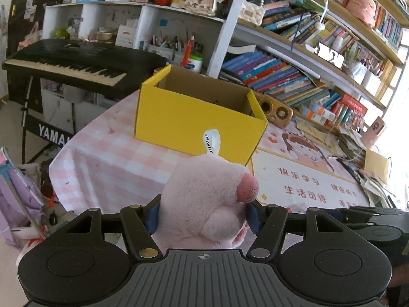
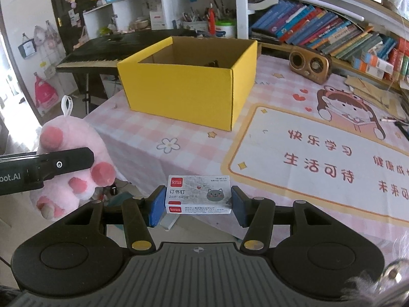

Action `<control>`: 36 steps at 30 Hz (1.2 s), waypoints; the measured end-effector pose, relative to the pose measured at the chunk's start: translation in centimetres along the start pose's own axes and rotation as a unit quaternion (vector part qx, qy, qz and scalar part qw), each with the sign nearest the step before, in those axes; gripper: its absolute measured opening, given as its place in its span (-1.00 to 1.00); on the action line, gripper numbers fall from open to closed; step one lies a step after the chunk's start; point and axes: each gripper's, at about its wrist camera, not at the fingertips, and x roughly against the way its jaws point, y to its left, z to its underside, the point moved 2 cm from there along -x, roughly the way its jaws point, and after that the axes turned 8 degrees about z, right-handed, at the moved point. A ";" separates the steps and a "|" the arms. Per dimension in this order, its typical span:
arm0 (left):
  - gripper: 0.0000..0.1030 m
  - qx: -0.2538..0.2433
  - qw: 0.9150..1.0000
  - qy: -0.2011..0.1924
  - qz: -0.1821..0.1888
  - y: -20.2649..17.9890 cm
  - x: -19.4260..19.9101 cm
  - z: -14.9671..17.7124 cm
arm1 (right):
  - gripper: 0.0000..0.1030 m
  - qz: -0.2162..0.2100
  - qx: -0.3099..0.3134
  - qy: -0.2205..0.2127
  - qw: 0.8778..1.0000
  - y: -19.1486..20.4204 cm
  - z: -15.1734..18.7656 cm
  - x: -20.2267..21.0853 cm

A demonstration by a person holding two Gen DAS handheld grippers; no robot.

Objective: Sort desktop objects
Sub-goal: 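Carry the pig plush and staple box with both tools toward the yellow box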

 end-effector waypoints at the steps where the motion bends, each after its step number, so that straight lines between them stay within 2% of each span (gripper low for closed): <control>1: 0.24 0.001 1.000 -0.002 0.000 0.1 0.0 -0.1 | -0.01 -0.001 0.002 -0.001 1.000 0.1 -0.1 0.0; 22: 0.24 0.012 1.000 -0.013 -0.003 1.9 -0.8 -1.7 | -0.01 -0.013 0.041 0.001 0.999 2.3 -2.4 -1.6; 28: 0.24 0.009 0.999 -0.036 -0.005 1.8 -1.5 -4.0 | -0.01 -0.016 0.044 -0.024 0.999 1.9 -4.4 -1.9; 36: 0.24 -0.006 0.996 -0.085 -0.012 1.3 -3.8 -9.3 | -0.01 -0.039 0.044 -0.064 0.996 0.8 -9.7 -3.6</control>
